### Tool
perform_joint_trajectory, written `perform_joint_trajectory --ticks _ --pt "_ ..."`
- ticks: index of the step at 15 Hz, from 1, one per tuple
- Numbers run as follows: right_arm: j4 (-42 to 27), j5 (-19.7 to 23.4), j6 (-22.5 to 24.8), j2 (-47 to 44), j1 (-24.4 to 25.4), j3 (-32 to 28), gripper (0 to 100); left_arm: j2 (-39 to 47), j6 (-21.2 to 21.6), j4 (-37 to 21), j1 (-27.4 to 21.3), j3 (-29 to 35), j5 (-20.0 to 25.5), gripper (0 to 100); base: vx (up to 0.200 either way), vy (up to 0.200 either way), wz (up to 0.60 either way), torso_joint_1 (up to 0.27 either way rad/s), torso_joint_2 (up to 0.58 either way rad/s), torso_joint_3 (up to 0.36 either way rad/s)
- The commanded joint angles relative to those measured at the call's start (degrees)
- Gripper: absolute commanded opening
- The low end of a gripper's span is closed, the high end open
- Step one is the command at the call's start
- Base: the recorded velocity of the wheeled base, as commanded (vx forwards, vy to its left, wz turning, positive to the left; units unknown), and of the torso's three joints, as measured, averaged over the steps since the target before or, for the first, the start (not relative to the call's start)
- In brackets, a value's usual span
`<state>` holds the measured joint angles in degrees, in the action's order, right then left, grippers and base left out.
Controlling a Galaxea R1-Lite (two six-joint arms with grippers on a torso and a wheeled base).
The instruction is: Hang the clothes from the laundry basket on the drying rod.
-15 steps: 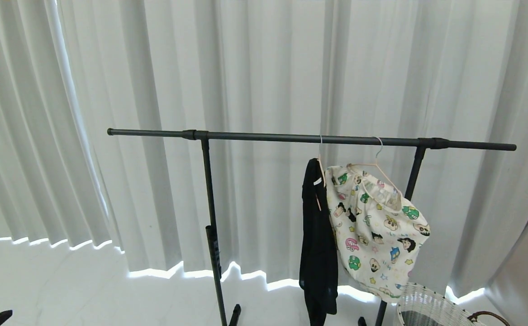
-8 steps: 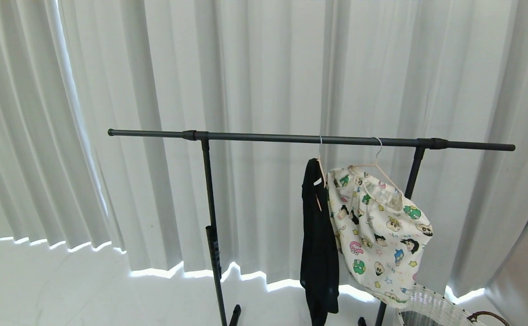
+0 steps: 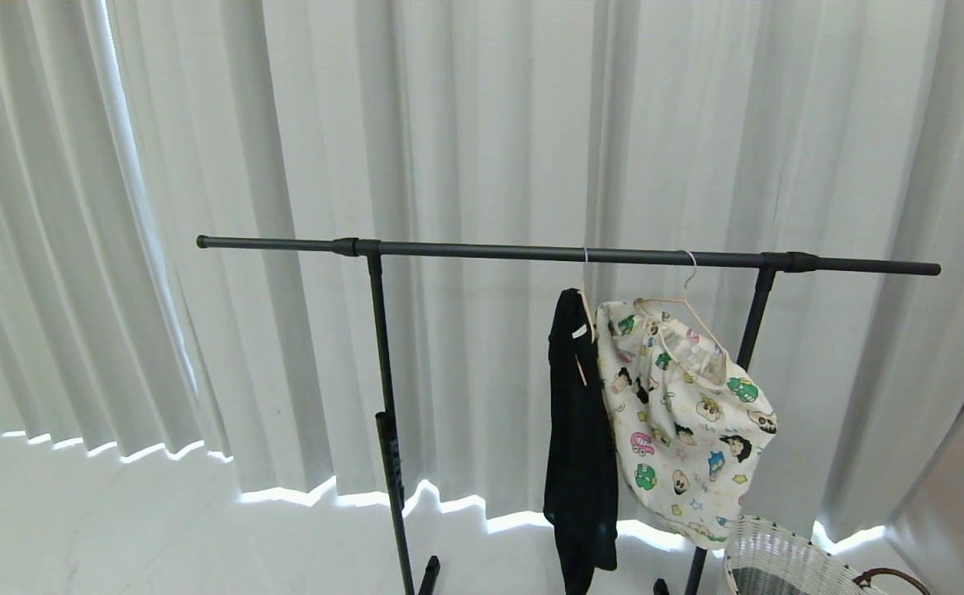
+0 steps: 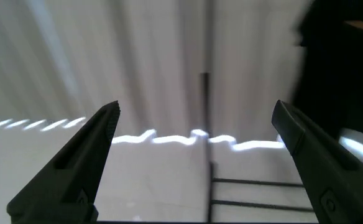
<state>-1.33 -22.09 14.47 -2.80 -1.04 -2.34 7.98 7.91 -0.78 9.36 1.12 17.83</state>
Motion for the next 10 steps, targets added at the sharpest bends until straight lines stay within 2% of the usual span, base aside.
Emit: perform_joint_trajectory --ticks 1,4,6,8,9,10 --pt "0.01 1.52 0.38 2.19 1.3 0.06 100 0.89 -0.44 -0.01 -3.21 0.11 0.53 100 0.0 0.0 0.0 0.0 0.0 0.0" --pt "0.1 2.05 0.21 2.54 1.21 0.06 100 -0.16 -2.2 -0.01 -5.41 0.11 0.97 100 0.0 0.0 0.0 0.0 0.0 0.0" --pt "0.19 4.34 -1.11 2.54 1.21 0.14 100 -4.03 -1.85 0.08 -6.99 0.02 -0.34 100 0.0 0.0 0.0 0.0 0.0 0.0" --pt "0.19 7.68 -3.48 2.54 1.21 0.14 100 -3.94 -0.7 2.36 -6.99 -1.12 -13.18 100 0.0 0.0 0.0 0.0 0.0 0.0" --pt "0.1 8.29 -6.38 2.63 1.21 0.32 100 -4.03 -5.01 2.54 -6.99 -1.12 -18.8 100 0.0 0.0 0.0 0.0 0.0 0.0" --pt "0.1 8.2 -7.09 2.63 1.21 0.32 100 -3.94 -6.68 2.45 -6.99 -1.12 -20.12 100 0.0 0.0 0.0 0.0 0.0 0.0"
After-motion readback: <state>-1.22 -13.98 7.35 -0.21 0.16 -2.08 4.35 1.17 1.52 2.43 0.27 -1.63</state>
